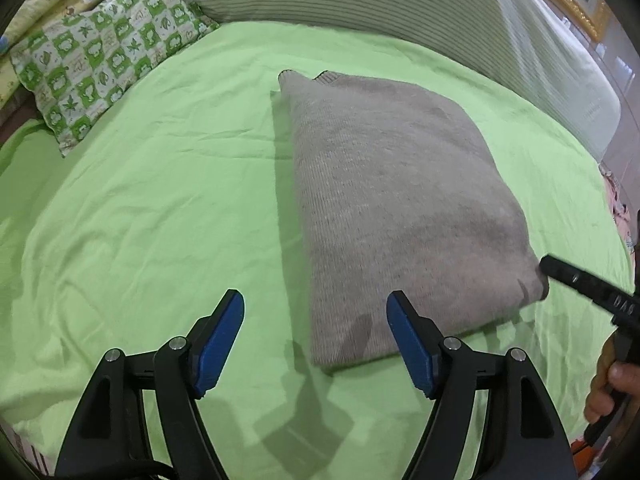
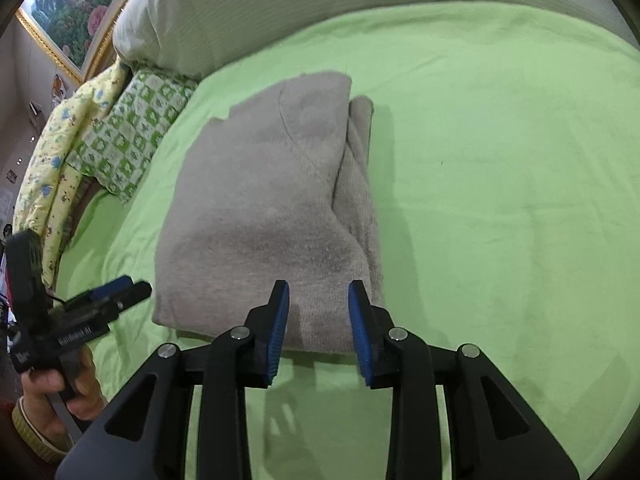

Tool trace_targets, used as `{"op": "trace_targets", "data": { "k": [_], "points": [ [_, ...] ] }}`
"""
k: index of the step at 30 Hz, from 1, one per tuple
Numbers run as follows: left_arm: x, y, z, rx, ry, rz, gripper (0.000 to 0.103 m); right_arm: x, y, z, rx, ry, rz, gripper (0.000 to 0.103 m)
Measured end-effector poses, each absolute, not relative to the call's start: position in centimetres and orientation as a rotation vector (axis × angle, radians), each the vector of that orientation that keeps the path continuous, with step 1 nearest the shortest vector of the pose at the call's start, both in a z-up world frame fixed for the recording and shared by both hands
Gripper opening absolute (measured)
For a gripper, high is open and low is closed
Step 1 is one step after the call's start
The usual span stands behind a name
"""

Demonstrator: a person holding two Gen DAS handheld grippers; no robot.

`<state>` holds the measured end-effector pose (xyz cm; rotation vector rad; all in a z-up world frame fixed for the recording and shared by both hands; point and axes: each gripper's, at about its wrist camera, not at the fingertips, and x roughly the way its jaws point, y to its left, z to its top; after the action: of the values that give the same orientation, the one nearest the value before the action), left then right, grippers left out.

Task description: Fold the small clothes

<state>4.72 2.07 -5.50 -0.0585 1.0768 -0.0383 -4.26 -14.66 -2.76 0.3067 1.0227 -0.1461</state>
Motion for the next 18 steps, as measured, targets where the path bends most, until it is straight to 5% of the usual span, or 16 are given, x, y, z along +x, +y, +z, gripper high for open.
{"op": "trace_targets", "data": {
  "k": [8,12,18],
  "points": [
    [1.2,1.4,-3.0,-0.046,0.977,-0.037,0.081,-5.9,-13.2,-0.2,0.249,0.936,-0.134,0.049],
    [-1.4,1.0,-1.8,-0.057,0.892,-0.028,0.083,-7.2,-12.0,0.6,0.188,0.902,-0.116,0.066],
    [-3.3,0.4,-1.0,-0.055,0.807,-0.033,0.084,-9.4,-10.7,0.4,0.125,0.879,-0.097,0.074]
  ]
}}
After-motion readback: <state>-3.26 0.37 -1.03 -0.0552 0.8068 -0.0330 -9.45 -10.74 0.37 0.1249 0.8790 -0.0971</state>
